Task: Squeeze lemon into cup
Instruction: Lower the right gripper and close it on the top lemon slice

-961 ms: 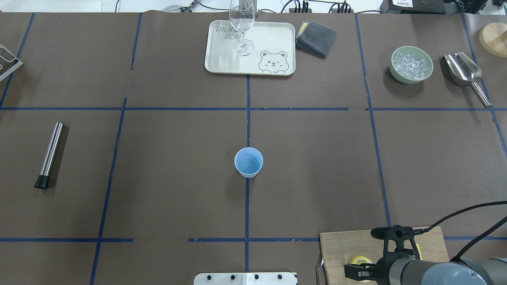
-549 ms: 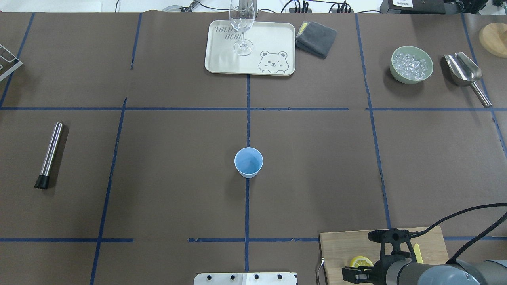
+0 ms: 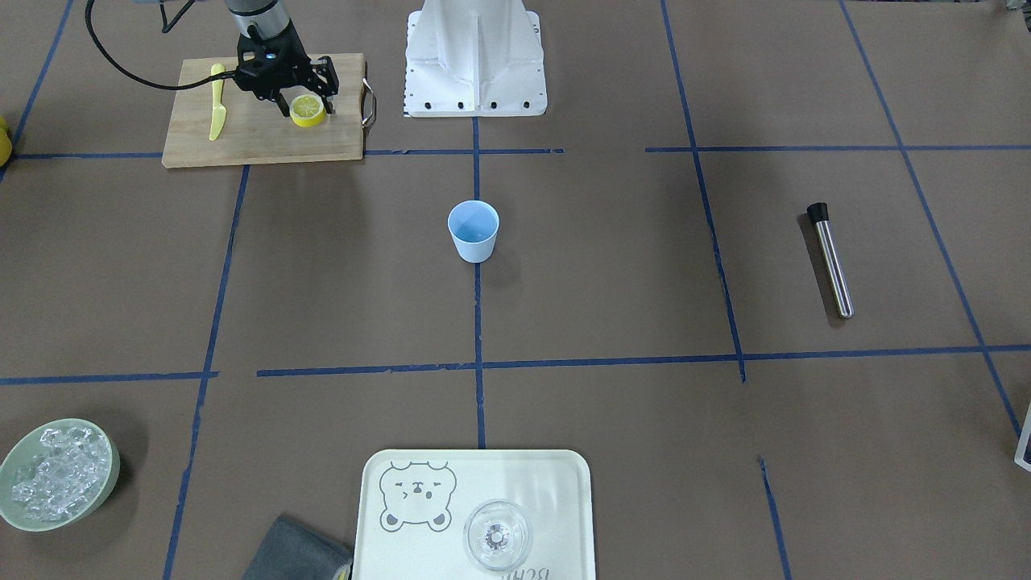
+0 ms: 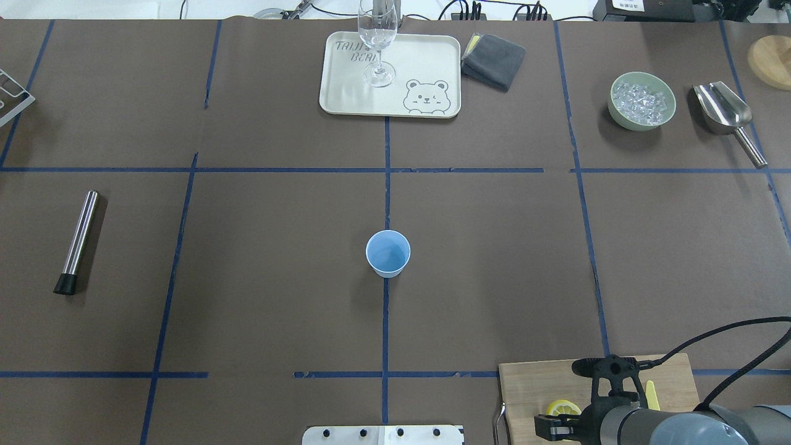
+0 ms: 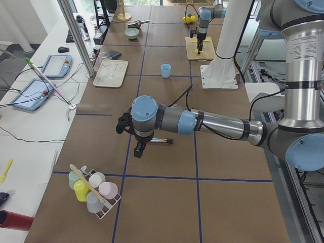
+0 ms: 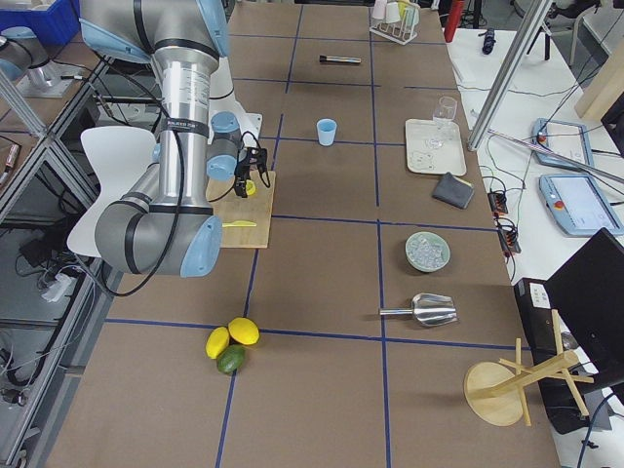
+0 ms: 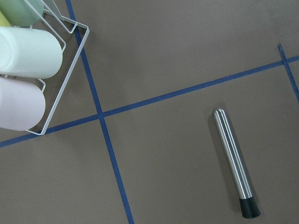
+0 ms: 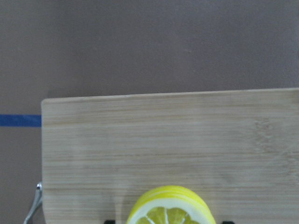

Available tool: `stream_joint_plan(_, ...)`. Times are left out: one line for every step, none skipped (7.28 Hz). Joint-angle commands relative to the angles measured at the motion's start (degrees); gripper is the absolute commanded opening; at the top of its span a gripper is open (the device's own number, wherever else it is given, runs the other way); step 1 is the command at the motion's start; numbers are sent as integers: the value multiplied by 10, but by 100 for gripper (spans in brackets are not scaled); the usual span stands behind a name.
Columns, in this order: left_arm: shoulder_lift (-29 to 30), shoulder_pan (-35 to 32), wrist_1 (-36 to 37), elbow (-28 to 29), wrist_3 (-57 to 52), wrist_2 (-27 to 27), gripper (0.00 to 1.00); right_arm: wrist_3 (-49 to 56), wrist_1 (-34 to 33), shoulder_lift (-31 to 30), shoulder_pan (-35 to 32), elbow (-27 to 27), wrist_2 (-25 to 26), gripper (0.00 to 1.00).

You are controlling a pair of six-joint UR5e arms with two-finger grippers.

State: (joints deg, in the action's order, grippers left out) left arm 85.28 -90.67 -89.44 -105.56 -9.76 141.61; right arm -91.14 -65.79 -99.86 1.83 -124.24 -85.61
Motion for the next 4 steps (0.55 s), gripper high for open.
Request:
stream_joint_plan(0,0,0,0,0,1,100,0,0,-1,-7,-1,0,80)
stream_joint_plan(0,0,0,0,0,1,100,0,0,-2,-9,-2,1,80)
stream_joint_plan(0,-1,1,0,0,1,100,0,0,-3,-9,-3,1,80)
stream_joint_plan(0,0,1,0,0,1,100,0,0,-4,-10,-3,1,80)
